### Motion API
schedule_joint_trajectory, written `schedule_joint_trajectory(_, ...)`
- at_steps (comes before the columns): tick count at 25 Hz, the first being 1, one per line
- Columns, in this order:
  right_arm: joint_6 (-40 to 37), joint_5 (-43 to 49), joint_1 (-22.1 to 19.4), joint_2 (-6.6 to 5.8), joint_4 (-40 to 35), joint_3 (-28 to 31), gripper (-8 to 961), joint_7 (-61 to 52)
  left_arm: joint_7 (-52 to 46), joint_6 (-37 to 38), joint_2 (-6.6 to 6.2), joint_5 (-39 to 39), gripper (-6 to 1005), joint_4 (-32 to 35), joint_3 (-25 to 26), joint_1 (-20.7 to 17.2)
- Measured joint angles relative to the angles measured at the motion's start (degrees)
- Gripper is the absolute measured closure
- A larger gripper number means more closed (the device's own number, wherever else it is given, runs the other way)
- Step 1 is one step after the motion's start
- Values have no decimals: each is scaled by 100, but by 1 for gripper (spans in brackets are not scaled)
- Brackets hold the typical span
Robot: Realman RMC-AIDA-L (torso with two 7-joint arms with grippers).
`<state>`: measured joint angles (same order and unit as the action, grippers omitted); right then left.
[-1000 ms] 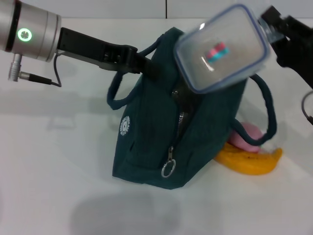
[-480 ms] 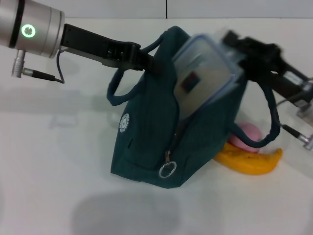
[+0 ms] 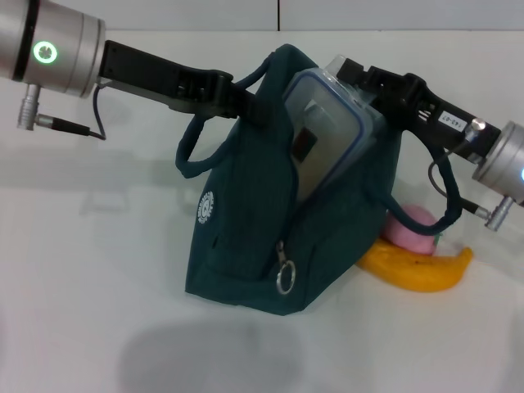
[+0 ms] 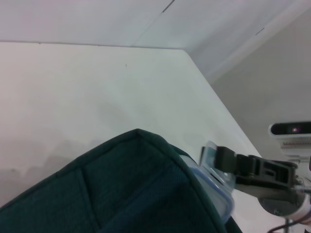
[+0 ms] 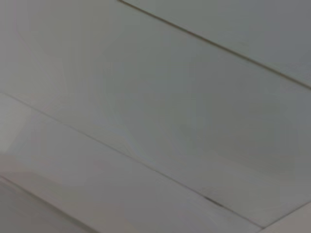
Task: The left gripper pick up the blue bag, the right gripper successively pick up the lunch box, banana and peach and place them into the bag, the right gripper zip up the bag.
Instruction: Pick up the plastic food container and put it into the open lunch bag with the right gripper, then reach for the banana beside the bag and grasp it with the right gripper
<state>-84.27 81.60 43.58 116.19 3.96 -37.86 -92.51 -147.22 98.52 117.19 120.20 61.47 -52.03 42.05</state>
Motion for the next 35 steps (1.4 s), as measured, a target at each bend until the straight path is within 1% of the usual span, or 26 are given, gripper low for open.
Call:
schedule_joint_trajectory(3,167,40,81,0,-93,-8,825,10,3,0,-20,-1,930,-1,0,5)
schedule_joint_trajectory(8,177,321,206,-1,-450,-11,818,6,48,1,-51,-4,930,-10,0,6)
schedule_joint_trajectory(12,249,582,256,0,-594,-53,805,0,84,1,-65,-5,930,-12,0,5)
schedule_joint_trajectory(20,288,651,196,-21,-854,-575,735,-37,114,1,-82,-7,929,-13,2,-49)
schedule_joint_trajectory(22,259,579,43,-36,-979,-593,718,-41,114,1,-90,-8,929,-18,6,-58)
schedule_joint_trajectory(24,221,392,-221,-23,-1195,-511,630,8,126,1,-91,-9,929,-23,7,-58)
schedule_joint_trajectory(25,178,249,-416,-14,-1391,-491,586,67,130,1,-91,-8,929,-23,8,-58)
schedule_joint_trajectory(27,-29,117,-713,-17,-1760,-494,573,157,141,1,-91,-8,929,-23,21,-59)
schedule_joint_trajectory(30,-630,-8,-1198,-80,-2595,-456,553,209,220,1,-73,-8,928,-23,179,-94)
schedule_joint_trajectory(33,-1170,-184,-1714,-80,-3838,-486,533,117,384,1,-47,-10,928,-32,469,-195)
schedule_joint_trajectory(35,-1463,-184,-2032,-71,-4744,-552,520,-161,463,1,-46,-60,928,-92,594,-250)
